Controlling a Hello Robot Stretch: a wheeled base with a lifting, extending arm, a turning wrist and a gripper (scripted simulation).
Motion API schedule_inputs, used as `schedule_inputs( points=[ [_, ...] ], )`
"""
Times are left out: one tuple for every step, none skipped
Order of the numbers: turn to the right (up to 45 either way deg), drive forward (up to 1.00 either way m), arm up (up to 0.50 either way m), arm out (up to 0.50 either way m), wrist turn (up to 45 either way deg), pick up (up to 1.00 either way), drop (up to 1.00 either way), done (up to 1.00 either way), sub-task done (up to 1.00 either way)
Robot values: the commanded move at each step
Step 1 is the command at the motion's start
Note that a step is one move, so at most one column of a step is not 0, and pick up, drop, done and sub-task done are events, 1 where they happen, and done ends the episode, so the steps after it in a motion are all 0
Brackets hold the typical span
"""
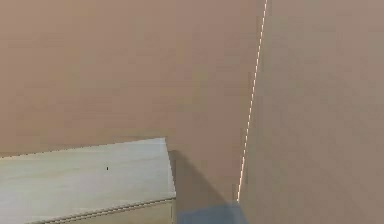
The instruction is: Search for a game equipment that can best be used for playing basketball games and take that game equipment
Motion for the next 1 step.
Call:
schedule_inputs(
  points=[
    [0.0, 0.05, 0.00, 0.00, 0.0, 0.00, 0.00, 0.00, 0.00]
  ],
)
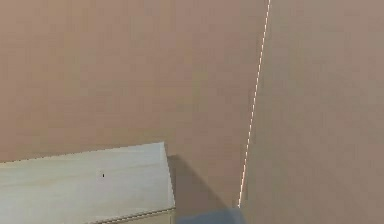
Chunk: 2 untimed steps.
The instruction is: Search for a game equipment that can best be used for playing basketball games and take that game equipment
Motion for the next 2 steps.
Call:
schedule_inputs(
  points=[
    [45.0, 0.00, 0.00, 0.00, 0.0, 0.00, 0.00, 0.00, 0.00],
    [45.0, 0.00, 0.00, 0.00, 0.0, 0.00, 0.00, 0.00, 0.00]
  ],
)
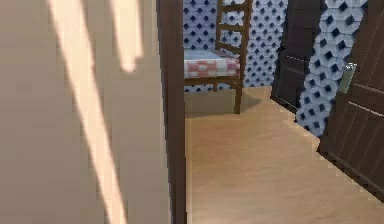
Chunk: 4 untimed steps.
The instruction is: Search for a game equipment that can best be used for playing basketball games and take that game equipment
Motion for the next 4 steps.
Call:
schedule_inputs(
  points=[
    [18.0, 0.00, 0.00, 0.00, 0.0, 0.00, 0.00, 0.00, 0.00],
    [45.0, 0.00, 0.00, 0.00, 0.0, 0.00, 0.00, 0.00, 0.00],
    [33.0, 0.00, 0.00, 0.00, 0.0, 0.00, 0.00, 0.00, 0.00],
    [0.0, 1.00, 0.00, 0.00, 0.0, 0.00, 0.00, 0.00, 0.00]
  ],
)
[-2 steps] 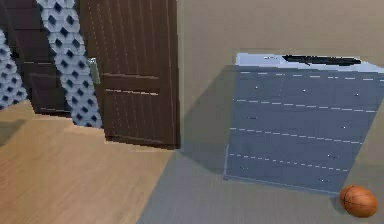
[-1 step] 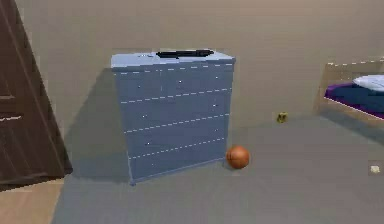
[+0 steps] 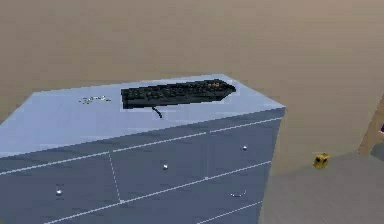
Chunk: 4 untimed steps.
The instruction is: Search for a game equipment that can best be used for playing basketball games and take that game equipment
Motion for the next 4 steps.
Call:
schedule_inputs(
  points=[
    [0.0, 0.15, 0.00, 0.00, 0.0, 0.00, 0.00, 0.00, 0.00],
    [-42.0, 0.00, 0.00, 0.00, 0.0, 0.00, 0.00, 0.00, 0.00],
    [0.0, 0.00, 0.20, 0.00, 0.0, 0.00, 0.00, 0.00, 0.00],
    [0.0, 0.00, 0.00, 0.30, 0.0, 0.00, 0.00, 0.00, 0.00]
  ],
)
